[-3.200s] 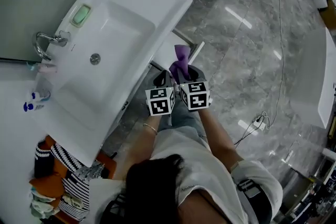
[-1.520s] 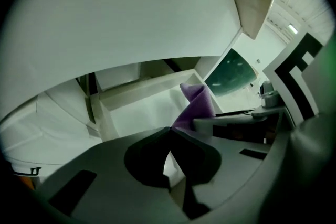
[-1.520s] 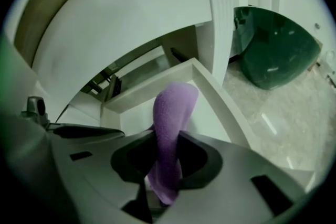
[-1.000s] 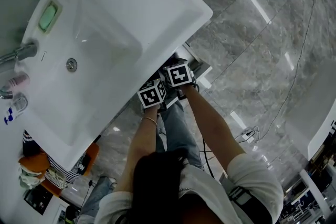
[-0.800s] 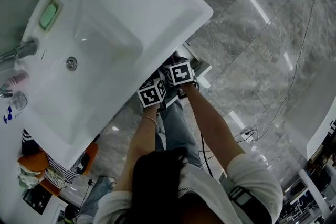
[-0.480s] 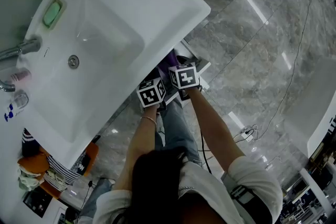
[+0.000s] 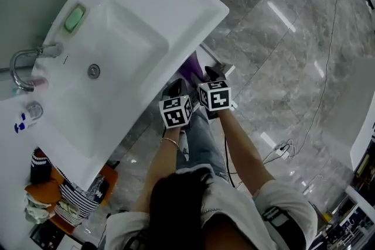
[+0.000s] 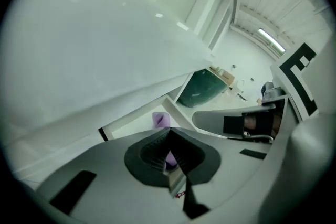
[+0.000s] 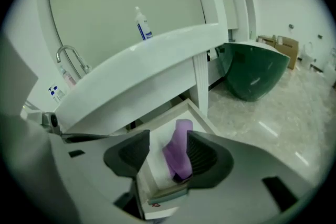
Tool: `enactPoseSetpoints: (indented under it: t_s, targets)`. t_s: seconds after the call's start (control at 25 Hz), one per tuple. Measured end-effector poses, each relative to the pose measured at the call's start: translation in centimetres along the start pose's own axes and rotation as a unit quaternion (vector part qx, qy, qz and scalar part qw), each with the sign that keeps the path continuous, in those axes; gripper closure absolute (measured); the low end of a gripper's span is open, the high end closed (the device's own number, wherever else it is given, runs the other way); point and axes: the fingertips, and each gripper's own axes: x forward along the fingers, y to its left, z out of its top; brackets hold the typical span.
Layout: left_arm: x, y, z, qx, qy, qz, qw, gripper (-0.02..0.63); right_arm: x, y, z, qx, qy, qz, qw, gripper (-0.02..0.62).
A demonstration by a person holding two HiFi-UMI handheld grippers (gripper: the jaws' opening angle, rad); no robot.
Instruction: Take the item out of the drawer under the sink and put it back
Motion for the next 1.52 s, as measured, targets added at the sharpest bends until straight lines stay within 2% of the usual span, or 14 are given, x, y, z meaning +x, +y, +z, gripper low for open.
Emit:
enactPoseSetpoints:
  t_s: [0.2, 0.28, 0.4, 0.52, 0.76, 0.88, 0.96, 1.28, 1.52]
  targets:
    - [-3.6, -1.2, 2.1, 0.007, -0.038, -0.029, 0.9989, 0.603, -4.0, 2.2, 2.1, -0.015, -0.048, -0.01, 0.999, 0.368]
    - [-5.3, -1.9, 3.0, 0.023, -0.053, -0.042, 0.9974, 0.603, -5.7, 2.8, 2.6, -0.03, -0.061, -0.017, 0.998, 0.376]
    - [-8.2, -2.3, 4.4, 0.049, -0.078, -0.059, 0.9941, 0.603, -8.3, 4.2, 3.2, -0.04, -0.088, -0.032, 0.995, 0.43]
    - [-11.2, -2.5, 5.6, 0.054, -0.103, -0.076, 0.9903, 0.603, -11.2, 5.9, 4.0, -0.046, -0.123, -0.045, 0.99, 0.482]
    - [-17.4, -4.0, 7.3, 0.07, -0.155, -0.118, 0.9783, 0.603, -16.2, 10.1, 4.8, -0.064, -0.177, -0.046, 0.981, 0.525]
    - [-20.3, -4.7, 8.1, 0.085, -0.18, -0.13, 0.9713, 0.603, -18.3, 12.1, 5.0, -0.076, -0.201, -0.042, 0.976, 0.528]
    - [-22.2, -5.0, 8.4, 0.092, -0.195, -0.135, 0.9672, 0.603, -19.9, 13.2, 5.2, -0.08, -0.225, -0.049, 0.97, 0.552]
    - [-27.2, -6.4, 7.9, 0.122, -0.227, -0.16, 0.9528, 0.603, -24.8, 16.9, 4.6, -0.086, -0.291, -0.075, 0.95, 0.579]
    - [-29.3, -5.9, 7.6, 0.126, -0.241, -0.166, 0.9479, 0.603, -25.2, 19.2, 3.6, -0.092, -0.293, -0.079, 0.948, 0.58]
